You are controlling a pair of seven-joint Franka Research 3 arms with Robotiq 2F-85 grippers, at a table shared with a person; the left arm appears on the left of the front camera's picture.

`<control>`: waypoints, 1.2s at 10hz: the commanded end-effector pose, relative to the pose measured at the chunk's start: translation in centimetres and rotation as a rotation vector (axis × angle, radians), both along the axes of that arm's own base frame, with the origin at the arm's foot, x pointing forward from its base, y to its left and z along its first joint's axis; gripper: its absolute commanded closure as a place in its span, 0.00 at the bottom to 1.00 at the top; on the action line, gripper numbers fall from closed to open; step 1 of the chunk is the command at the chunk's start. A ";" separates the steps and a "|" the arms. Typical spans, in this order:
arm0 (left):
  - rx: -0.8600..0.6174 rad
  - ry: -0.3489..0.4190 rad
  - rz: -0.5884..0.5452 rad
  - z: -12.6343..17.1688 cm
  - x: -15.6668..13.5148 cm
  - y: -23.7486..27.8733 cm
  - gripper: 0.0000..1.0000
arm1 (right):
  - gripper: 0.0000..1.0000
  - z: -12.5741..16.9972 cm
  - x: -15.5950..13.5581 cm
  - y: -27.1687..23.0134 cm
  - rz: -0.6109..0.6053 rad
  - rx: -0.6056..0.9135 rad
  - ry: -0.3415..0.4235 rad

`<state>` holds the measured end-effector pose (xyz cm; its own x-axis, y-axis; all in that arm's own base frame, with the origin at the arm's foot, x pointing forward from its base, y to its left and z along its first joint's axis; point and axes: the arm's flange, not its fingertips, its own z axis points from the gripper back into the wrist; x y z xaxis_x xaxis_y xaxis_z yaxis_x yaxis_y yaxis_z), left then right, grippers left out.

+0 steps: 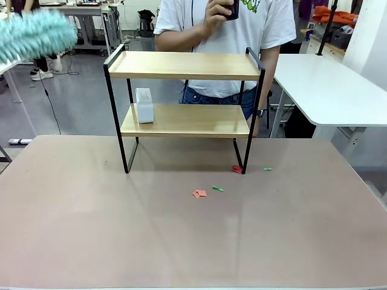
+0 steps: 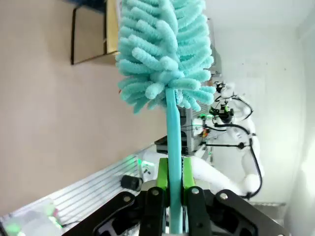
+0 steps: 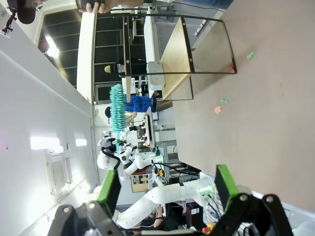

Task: Clean the shelf.
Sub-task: Clean the remaining tier of the Shelf with the Duster once objects are removed, then hand the Duster back to the human.

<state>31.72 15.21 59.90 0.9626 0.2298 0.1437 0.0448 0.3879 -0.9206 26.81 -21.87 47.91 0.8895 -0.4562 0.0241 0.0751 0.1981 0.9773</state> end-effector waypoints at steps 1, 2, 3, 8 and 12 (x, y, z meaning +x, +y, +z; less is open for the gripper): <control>-0.117 0.124 0.008 -5.2 1.3 -0.5 0.88 | 0.00 0.1 0.1 0.0 0.003 0.006 -0.033; -0.115 0.150 -0.090 -6.9 1.7 -0.1 0.88 | 0.00 0.1 0.1 0.0 0.003 0.006 -0.033; -0.017 0.191 -0.146 -8.0 2.3 -0.2 0.88 | 0.00 0.1 0.1 0.0 0.003 0.006 -0.033; -0.079 0.193 -0.071 -9.4 1.8 -0.7 0.88 | 0.00 0.1 0.1 0.0 0.003 0.006 -0.033; -0.079 0.193 -0.071 -9.4 1.8 -0.7 0.88 | 0.00 0.1 0.1 0.0 0.003 0.006 -0.033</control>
<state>33.71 14.73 50.38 0.9864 0.1482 -0.0715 -0.1188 0.3407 -0.9326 26.82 -21.86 47.92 0.8897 -0.4559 0.0242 0.0750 0.1983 0.9773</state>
